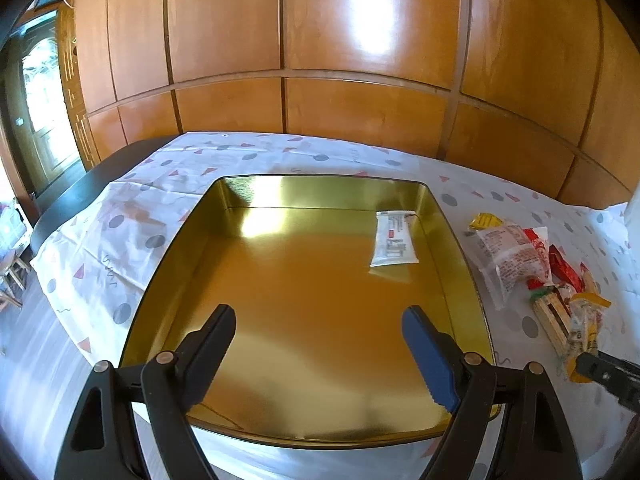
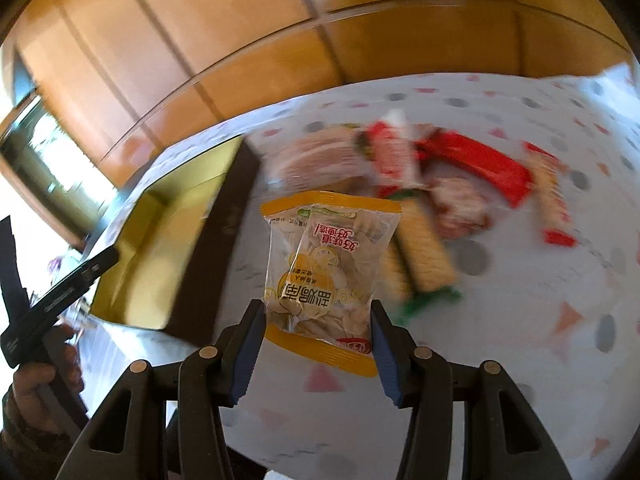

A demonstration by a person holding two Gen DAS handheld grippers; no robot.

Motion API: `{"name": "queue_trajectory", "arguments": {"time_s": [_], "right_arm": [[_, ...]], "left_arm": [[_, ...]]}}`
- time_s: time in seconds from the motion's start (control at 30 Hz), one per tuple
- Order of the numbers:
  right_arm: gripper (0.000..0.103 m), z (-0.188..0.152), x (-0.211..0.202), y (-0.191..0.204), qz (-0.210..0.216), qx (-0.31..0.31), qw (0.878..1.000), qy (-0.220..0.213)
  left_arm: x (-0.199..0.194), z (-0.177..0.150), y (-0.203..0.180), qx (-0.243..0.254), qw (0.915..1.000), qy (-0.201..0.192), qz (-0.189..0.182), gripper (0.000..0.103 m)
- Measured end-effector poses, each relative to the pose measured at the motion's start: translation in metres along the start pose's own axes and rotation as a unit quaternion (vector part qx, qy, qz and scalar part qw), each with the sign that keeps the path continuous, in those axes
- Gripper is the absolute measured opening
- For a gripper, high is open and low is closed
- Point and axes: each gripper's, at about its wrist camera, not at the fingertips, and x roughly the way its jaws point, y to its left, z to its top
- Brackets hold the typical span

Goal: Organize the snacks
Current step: 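Carry the clear yellow-trimmed bag into the gold tin with the right gripper and release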

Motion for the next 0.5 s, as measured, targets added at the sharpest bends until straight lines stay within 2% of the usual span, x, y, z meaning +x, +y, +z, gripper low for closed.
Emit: {"name": "queue_trajectory", "arguments": {"time_s": [0.2,0.5], "right_arm": [[0.052,0.02,0.008,0.055,0.043,-0.053,0.998,0.004],[0.052,0.045,0.034,0.117,0.059,-0.094,0.994,0.02]], "left_arm": [[-0.001,-0.001,0.006,-0.005,1.0,-0.001,0.002,0.086],[0.0,-0.003,0.018,-0.018,0.9998,0.0,0.008,0.086]]}}
